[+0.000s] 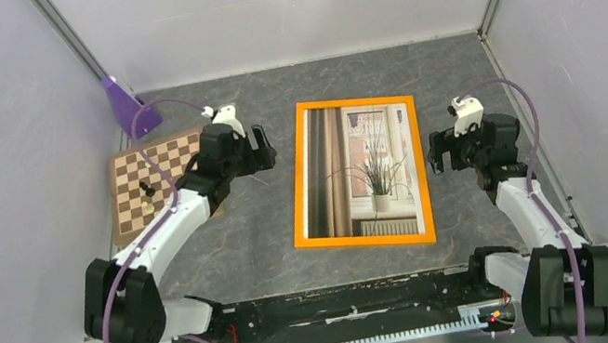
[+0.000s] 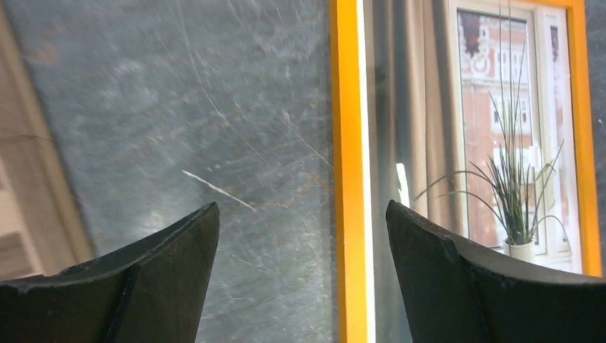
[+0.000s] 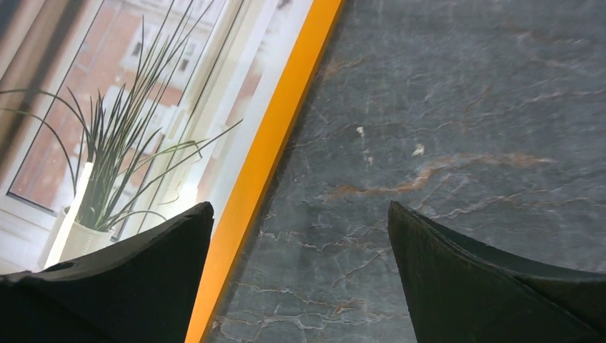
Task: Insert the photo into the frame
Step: Reset both arms
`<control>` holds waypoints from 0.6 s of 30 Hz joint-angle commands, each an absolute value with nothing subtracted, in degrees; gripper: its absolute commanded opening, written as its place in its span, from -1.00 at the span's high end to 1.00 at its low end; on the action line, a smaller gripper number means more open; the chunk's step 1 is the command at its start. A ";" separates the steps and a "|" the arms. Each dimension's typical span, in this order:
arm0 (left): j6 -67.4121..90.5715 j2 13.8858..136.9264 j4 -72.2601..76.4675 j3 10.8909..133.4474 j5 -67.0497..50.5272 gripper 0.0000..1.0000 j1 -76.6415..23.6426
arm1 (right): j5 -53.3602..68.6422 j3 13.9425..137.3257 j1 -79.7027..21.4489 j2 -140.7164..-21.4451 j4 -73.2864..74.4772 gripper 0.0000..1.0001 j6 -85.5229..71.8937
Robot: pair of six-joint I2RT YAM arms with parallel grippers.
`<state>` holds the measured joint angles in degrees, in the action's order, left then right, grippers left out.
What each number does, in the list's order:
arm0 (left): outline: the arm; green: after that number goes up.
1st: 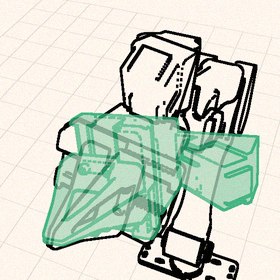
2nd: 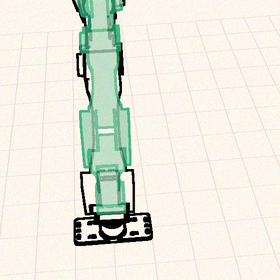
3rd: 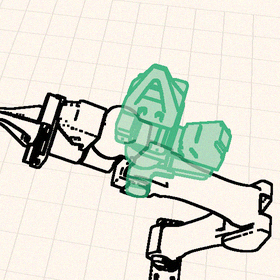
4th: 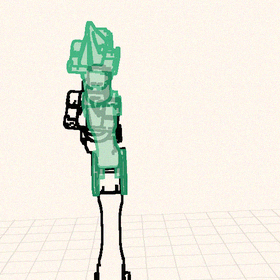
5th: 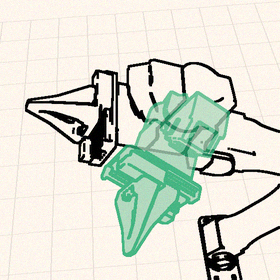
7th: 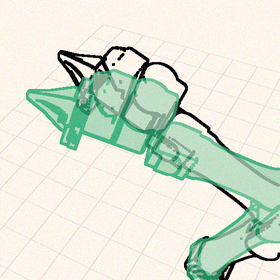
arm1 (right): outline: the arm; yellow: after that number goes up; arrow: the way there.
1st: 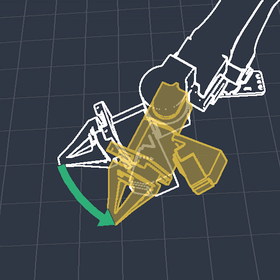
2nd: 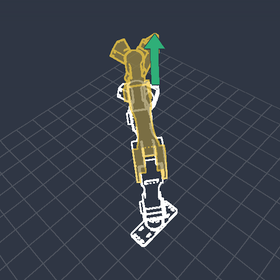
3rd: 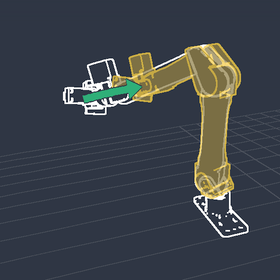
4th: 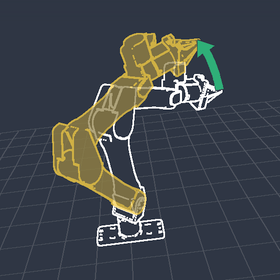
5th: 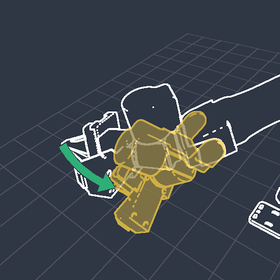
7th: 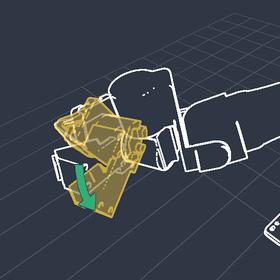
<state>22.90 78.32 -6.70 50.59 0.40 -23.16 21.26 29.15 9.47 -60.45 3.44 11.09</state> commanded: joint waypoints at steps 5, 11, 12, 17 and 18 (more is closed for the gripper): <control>4.92 68.16 -13.97 57.21 8.52 -0.84 -22.57 | 13.90 30.27 9.19 -51.22 1.04 -0.96 12.55; 1.24 60.68 -15.83 56.20 9.25 -0.84 -22.54 | 13.05 31.00 9.29 -47.31 3.62 -0.96 12.84; 1.19 59.59 -16.06 55.80 10.18 -0.84 -22.55 | 13.06 31.07 9.27 -47.20 4.05 -0.96 13.19; 0.09 54.24 -16.08 54.27 11.68 -0.85 -21.93 | 9.44 31.94 9.24 -45.57 7.11 -0.96 14.91; 0.09 53.68 -16.15 54.15 11.65 -0.85 -21.89 | 8.71 32.07 9.30 -45.17 7.73 -0.96 15.03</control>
